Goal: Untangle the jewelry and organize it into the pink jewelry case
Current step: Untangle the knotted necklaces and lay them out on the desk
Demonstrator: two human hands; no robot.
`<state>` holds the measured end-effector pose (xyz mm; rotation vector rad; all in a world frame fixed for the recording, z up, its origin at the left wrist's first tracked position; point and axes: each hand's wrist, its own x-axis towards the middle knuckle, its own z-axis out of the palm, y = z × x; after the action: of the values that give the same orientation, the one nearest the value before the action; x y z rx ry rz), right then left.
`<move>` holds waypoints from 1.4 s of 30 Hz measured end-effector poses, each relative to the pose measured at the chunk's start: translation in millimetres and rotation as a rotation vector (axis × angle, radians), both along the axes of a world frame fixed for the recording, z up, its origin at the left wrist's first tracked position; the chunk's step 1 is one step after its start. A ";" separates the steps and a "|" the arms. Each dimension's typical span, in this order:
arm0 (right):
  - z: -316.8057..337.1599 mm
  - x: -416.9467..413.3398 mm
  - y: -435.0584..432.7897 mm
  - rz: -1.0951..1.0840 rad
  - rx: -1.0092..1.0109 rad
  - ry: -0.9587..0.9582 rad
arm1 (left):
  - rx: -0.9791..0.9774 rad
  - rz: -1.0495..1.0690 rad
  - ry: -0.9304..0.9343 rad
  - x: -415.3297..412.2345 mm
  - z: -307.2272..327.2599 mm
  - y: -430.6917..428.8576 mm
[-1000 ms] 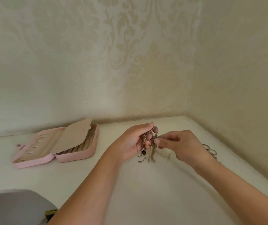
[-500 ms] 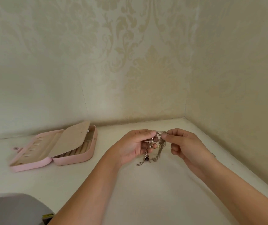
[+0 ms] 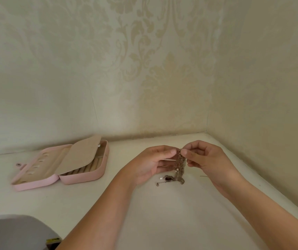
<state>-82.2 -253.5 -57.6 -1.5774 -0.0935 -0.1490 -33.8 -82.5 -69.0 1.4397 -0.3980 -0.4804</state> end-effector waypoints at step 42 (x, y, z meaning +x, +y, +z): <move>5.5 -4.3 5.6 -0.066 -0.340 -0.048 | -0.212 0.030 -0.015 -2.4 4.6 -9.9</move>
<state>-86.6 -248.0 -52.0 -1.9174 -0.1082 -0.2314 -36.2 -92.3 -64.4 1.2427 -0.4265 -0.3913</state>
